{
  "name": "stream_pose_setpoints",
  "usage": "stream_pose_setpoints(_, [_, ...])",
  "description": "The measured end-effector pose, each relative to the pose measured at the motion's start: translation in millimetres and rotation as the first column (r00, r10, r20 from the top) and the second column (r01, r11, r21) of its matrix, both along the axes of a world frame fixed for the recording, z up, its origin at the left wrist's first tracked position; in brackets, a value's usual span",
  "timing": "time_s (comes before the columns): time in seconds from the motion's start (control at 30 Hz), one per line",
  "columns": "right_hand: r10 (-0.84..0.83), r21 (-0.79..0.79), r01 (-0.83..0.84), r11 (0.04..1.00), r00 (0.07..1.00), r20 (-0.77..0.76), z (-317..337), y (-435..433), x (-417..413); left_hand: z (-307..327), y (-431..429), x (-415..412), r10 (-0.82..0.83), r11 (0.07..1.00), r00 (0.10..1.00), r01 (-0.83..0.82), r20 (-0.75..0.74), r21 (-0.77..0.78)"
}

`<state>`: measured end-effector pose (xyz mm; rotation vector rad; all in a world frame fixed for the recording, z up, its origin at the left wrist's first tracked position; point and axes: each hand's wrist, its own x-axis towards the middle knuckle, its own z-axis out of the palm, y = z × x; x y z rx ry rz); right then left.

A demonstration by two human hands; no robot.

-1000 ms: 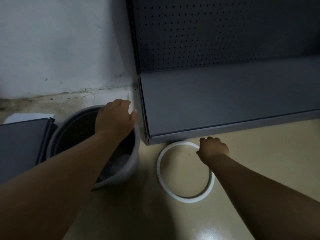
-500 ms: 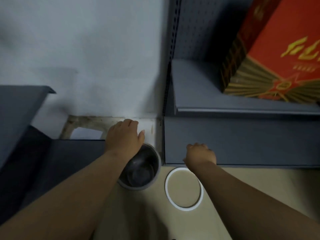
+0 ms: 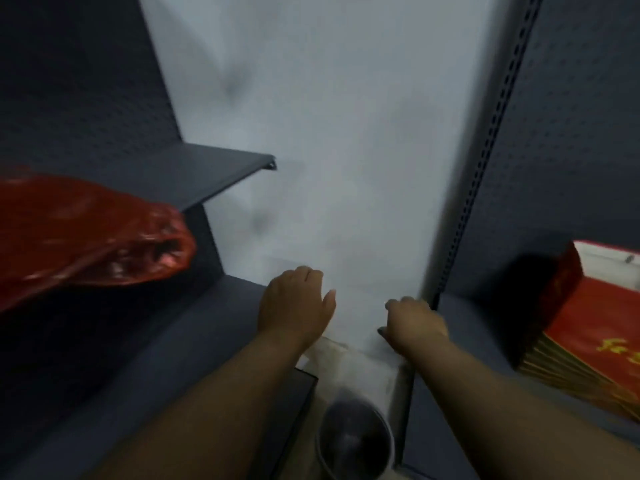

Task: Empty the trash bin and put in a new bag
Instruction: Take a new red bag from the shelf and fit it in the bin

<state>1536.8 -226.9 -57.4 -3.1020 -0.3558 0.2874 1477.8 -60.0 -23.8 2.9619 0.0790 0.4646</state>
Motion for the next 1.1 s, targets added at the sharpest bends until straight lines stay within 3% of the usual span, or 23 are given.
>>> stream_pose_setpoints(0.13, [0.136, 0.039, -0.142, 0.989, 0.983, 0.120, 55, 33, -12, 53, 17, -44, 0.106, 0.994, 0.984, -0.109, 0.145, 0.009])
stream_pose_setpoints(0.53, [0.429, 0.155, -0.501, 0.851, 0.835, 0.344, 144, 154, -68, 115, 107, -175, 0.456, 0.854, 0.851, -0.501, 0.260, 0.142])
stream_pose_setpoints(0.73, [0.517, 0.224, -0.608, 0.762, 0.779, 0.356, 155, 220, -91, 126, 159, -241, 0.615, 0.736, 0.764, -0.645, 0.198, 0.205])
stream_pose_setpoints(0.93, [0.607, 0.144, -0.685, 0.714, 0.709, 0.360, 153, 270, -98, 121, 194, -290, 0.734, 0.628, 0.668, -0.737, 0.126, 0.249])
stream_pose_setpoints(1.1, [0.603, 0.069, -0.668, 0.741, 0.706, 0.371, 151, 293, -103, 116, 202, -310, 0.750, 0.636, 0.660, -0.740, 0.050, 0.222])
